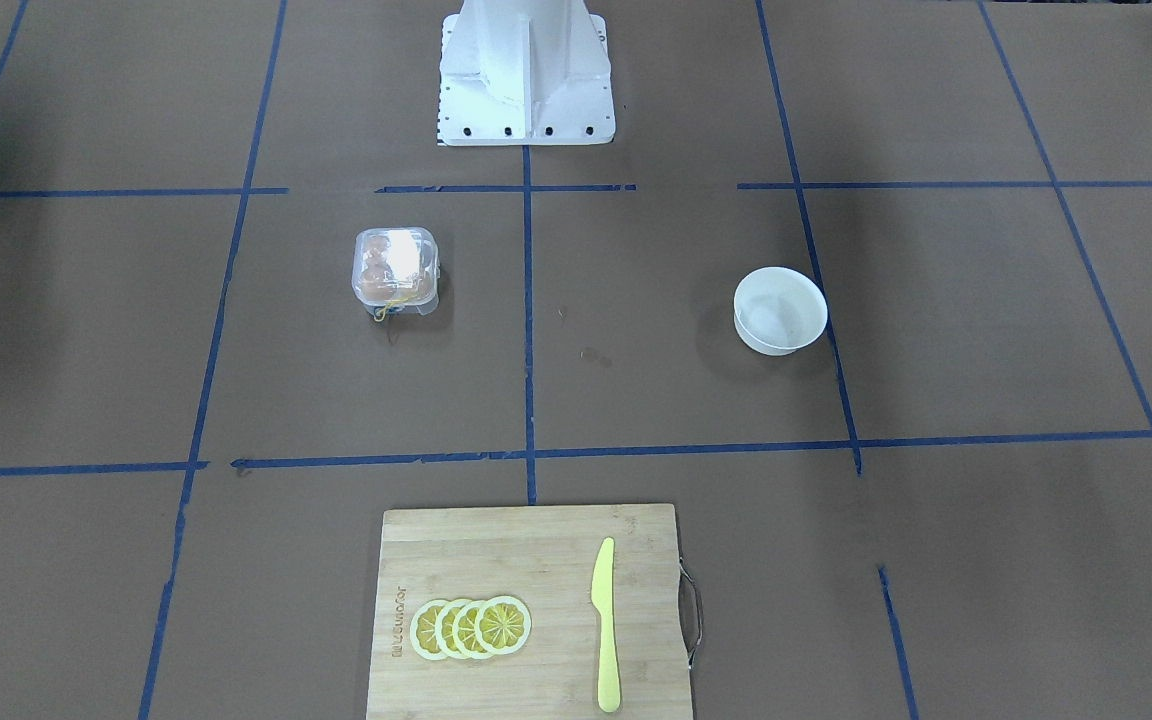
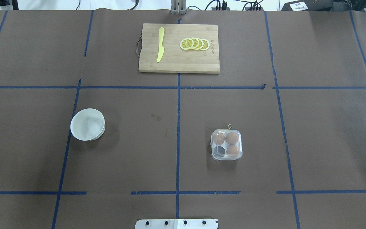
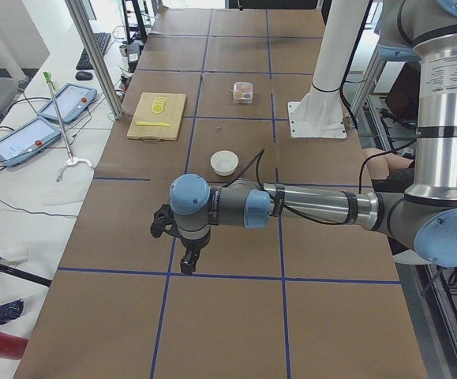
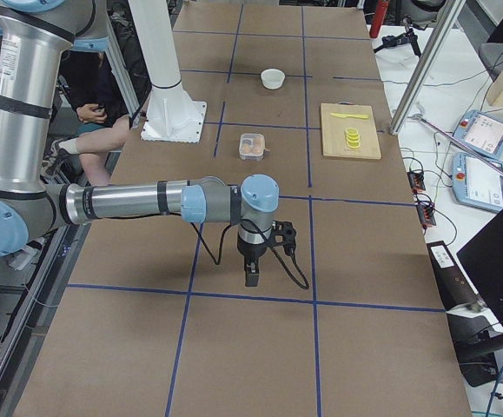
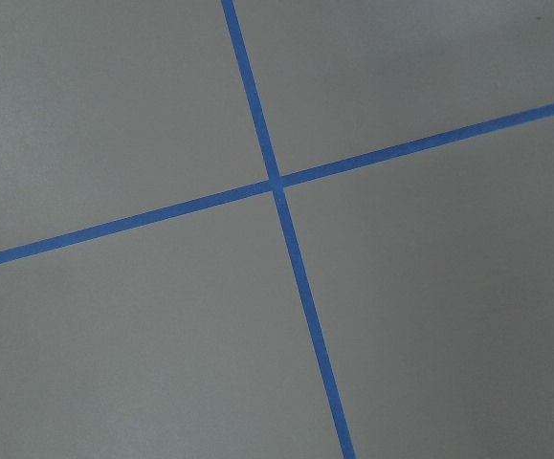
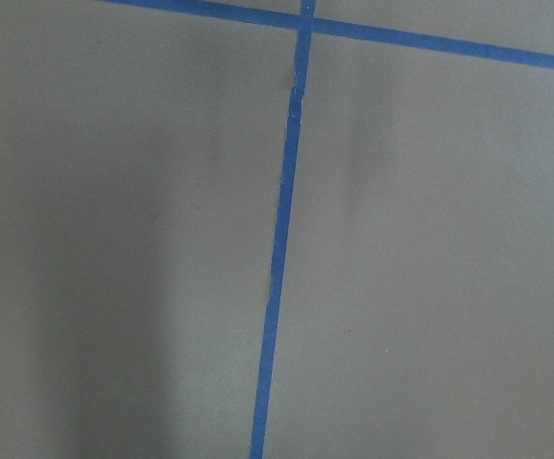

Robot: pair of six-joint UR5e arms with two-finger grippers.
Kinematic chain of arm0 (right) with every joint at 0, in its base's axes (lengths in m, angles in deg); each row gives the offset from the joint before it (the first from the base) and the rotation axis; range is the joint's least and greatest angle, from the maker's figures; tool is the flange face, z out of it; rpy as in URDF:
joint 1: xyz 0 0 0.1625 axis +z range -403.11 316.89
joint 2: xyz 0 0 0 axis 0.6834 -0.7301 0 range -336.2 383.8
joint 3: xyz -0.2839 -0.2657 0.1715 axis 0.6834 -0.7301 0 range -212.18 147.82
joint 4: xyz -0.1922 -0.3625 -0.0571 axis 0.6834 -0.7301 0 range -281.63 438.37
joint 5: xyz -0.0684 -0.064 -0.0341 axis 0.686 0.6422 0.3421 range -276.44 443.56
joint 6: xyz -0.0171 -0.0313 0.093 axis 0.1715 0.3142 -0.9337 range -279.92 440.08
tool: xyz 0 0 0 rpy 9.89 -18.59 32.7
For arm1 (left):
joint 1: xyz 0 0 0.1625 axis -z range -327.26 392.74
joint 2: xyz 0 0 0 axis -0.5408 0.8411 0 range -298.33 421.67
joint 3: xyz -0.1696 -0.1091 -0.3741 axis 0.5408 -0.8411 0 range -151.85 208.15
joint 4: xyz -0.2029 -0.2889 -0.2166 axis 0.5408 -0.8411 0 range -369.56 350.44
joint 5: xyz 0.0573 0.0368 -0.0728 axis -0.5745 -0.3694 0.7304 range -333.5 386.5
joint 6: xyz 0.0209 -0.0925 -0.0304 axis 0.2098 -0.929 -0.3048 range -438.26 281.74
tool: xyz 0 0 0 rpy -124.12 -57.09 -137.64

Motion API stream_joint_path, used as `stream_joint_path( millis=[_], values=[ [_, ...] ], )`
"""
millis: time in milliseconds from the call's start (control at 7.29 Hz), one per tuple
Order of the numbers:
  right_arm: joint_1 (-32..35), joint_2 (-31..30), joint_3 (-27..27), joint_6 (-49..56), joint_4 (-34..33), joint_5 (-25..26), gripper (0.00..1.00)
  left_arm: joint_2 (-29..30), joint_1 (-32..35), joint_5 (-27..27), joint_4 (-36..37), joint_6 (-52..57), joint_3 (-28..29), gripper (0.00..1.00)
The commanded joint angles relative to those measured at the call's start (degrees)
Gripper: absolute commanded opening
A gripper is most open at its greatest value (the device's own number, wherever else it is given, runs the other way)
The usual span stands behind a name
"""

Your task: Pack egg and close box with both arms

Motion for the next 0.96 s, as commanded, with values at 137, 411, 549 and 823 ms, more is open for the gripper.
stream_joint_path(
  millis=[137, 411, 549, 823],
  values=[
    [0.22, -0.14, -0.12, -0.02, 0.1, 0.03, 1.0, 0.47, -0.13, -0.15, 0.07, -0.01, 2.04, 1.0],
    [0.22, -0.14, -0.38, -0.19, 0.1, 0.03, 1.0, 0.39, -0.13, -0.07, -0.11, -0.09, 2.13, 1.0],
    [0.22, -0.05, -1.25, -0.28, 0.1, 0.03, 1.0, 0.13, -0.04, 0.02, -0.02, -0.27, 2.05, 1.0],
    [0.22, 0.04, -1.44, -0.36, 0.1, -0.06, 1.0, -0.49, -0.04, -0.33, -0.02, -0.36, 2.13, 1.0]
  ],
)
